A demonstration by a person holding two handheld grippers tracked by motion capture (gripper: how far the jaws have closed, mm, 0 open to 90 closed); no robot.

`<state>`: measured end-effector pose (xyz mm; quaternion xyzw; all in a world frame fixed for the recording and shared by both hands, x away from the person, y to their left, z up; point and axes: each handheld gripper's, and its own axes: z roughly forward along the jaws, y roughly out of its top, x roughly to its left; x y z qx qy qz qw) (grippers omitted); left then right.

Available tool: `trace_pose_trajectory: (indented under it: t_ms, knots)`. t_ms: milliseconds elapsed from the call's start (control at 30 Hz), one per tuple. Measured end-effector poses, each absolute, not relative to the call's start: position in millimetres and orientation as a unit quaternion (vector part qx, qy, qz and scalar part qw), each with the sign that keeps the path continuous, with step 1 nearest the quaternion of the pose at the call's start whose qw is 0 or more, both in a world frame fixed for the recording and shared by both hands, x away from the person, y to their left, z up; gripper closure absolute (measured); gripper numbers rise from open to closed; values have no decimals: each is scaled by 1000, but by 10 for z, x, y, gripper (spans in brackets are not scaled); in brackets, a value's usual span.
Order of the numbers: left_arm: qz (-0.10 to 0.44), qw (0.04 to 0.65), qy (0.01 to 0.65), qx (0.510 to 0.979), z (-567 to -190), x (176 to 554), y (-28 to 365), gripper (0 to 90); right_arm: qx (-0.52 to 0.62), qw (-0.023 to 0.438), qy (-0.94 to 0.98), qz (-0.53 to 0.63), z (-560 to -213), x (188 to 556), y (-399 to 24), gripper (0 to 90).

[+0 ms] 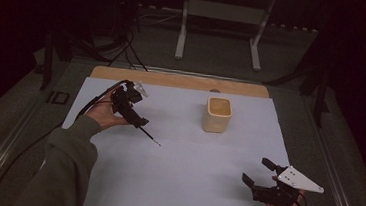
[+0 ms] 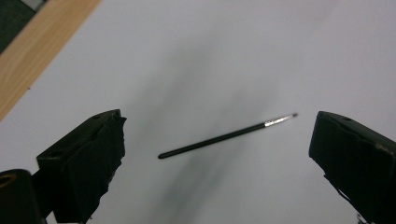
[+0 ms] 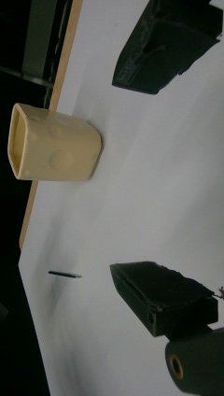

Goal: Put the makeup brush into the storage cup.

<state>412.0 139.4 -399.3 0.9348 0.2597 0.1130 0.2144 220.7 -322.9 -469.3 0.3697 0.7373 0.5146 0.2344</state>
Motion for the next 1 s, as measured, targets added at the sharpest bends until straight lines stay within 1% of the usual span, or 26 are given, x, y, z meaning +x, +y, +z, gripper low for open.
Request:
trace_pose_trajectory:
  t_ms: [233, 533, 700, 1000]
  knots:
    - [97, 180, 248, 947, -4034, 4188, 1284, 51, 369, 233, 738, 514, -4698, 2210, -3227, 93]
    - [87, 173, 244, 950, -4116, 4244, 1205, 51, 370, 232, 737, 515, -4698, 2209, -3231, 93]
    - [81, 179, 242, 950, -4163, 4266, 1171, 50, 369, 232, 738, 515, -4699, 2211, -3225, 93]
    - [63, 158, 237, 957, -4377, 4350, 1032, 51, 368, 231, 738, 515, -4700, 2210, -3227, 93]
